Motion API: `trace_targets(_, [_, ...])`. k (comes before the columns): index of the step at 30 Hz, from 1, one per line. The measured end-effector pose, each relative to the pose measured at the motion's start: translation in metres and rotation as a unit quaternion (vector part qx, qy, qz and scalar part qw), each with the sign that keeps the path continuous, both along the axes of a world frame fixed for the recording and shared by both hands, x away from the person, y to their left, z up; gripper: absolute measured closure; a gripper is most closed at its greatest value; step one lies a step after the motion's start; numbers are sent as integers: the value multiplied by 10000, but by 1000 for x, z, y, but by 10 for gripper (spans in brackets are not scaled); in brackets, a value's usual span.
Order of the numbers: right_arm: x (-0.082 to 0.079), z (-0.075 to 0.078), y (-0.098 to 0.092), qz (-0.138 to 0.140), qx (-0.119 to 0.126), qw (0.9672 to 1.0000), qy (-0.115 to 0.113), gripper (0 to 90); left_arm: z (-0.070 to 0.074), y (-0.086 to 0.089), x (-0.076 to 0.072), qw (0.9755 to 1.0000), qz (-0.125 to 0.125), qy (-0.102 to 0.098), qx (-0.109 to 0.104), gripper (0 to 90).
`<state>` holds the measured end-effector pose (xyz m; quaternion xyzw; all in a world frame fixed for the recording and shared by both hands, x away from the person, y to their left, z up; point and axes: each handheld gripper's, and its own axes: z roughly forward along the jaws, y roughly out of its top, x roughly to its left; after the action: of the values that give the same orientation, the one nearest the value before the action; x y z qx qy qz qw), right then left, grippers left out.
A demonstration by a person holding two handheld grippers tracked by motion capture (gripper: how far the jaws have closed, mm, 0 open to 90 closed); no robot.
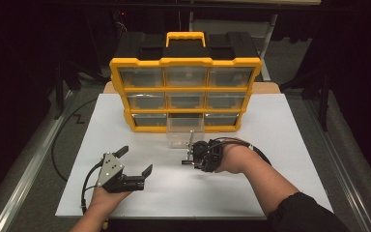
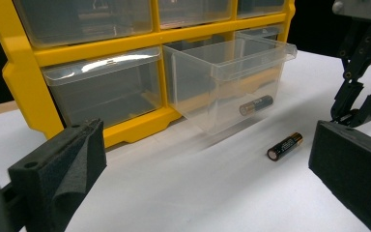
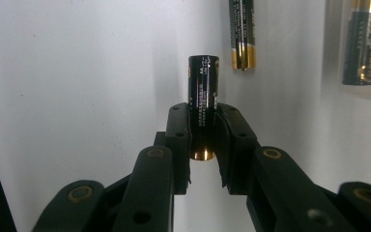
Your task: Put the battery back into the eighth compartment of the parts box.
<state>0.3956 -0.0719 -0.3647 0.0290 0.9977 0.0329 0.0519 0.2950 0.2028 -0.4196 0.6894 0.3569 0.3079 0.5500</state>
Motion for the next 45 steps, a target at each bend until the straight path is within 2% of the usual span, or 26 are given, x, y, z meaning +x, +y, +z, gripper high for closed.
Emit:
trace_targets(3, [1,4,0,26,-30,10000,-26,786,0,0,0,10000,30,-12,-51,7])
trace_targets(16, [6,15,3,-23,-1,10000,-41,786,0,2,0,10000,58,12,-30,7])
trace_targets(22, [9,21,6,75,-29,9999,-103,786,0,2,0,10000,47,5,-29,7])
trace_targets(23, [9,23,7,-12,-21,10000,-84,786,0,2,0,10000,46,2,-26,7])
trace_targets(45, [21,39,13,-23,-16,9998,-221,787,1,2,0,10000,46,-21,-68,7])
